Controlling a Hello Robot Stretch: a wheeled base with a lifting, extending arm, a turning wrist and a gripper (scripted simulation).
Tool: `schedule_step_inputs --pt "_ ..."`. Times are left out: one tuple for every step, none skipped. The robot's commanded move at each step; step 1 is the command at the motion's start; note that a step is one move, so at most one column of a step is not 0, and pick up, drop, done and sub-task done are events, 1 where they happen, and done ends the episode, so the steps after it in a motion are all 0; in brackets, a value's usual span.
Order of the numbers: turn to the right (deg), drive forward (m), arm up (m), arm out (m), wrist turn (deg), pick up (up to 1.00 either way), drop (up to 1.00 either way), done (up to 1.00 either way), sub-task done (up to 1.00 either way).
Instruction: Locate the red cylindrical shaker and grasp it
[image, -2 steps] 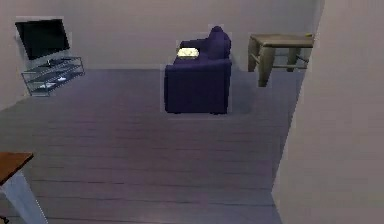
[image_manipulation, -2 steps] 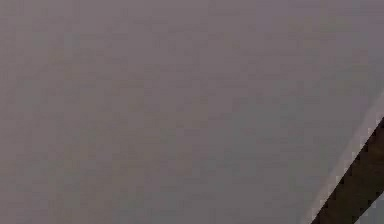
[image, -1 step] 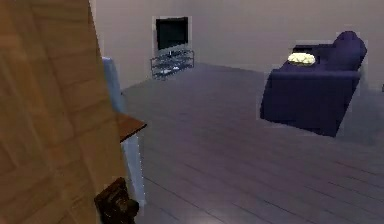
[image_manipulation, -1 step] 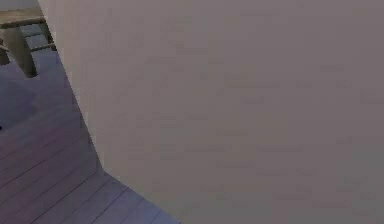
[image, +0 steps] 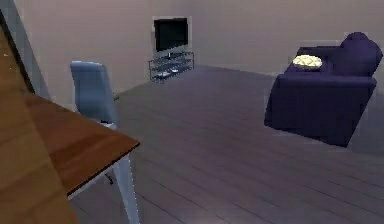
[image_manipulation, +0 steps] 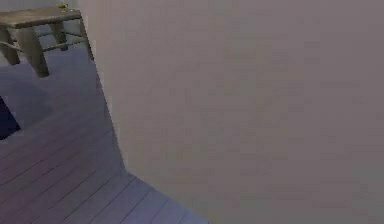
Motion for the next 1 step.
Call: schedule_step_inputs --pt "45.0 0.0 0.0 0.0 0.0 0.0 0.0 0.0 0.0"
